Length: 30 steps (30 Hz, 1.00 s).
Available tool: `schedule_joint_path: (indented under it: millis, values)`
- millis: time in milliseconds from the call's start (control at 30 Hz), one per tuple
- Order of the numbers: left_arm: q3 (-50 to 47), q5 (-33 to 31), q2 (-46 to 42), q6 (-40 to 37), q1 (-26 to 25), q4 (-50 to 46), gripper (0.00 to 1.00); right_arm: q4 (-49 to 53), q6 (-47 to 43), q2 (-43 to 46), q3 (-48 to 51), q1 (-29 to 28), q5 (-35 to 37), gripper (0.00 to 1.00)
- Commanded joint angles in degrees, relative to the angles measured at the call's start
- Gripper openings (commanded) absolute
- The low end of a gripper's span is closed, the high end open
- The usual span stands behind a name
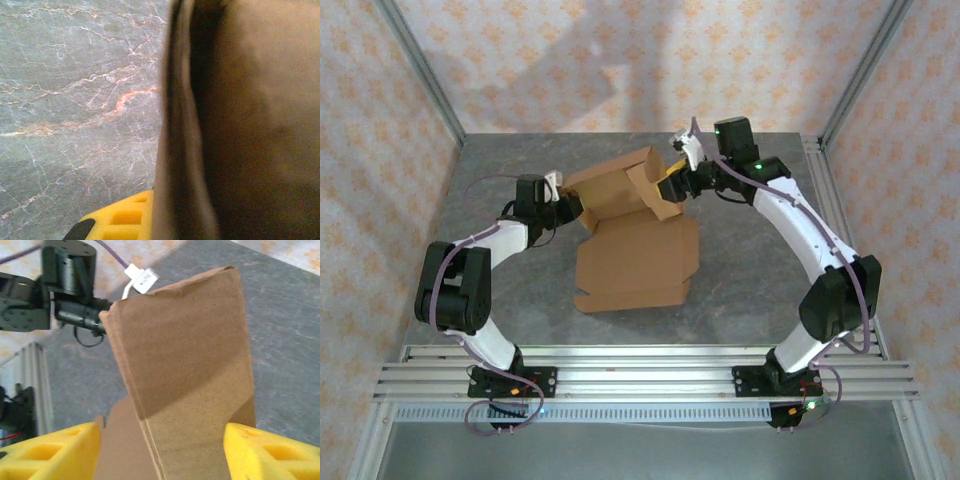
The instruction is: Fold the paper box
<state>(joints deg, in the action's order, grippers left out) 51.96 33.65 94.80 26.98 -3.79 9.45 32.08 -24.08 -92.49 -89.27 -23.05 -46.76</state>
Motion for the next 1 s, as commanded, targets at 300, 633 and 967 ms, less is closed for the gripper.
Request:
schedule_joint_path:
  millis: [300, 633, 967]
  values:
    - [1.31, 1.8, -1.63, 0.6, -0.34, 0.78, 0.0, -5.09, -2.9, -2.08, -1.74, -10.22, 31.57, 0.45]
    - [0.73, 2.2, -3.13, 1.19, -0.4, 1.01, 0.0, -11.26, -4.65, -4.49, -1.01, -14.32, 47.17, 0.27]
    - [0.61, 2.08, -3.57, 1.4, -0.34, 0.93, 0.0, -14.85, -5.9, -5.76, -0.27, -16.26, 52.86, 0.16]
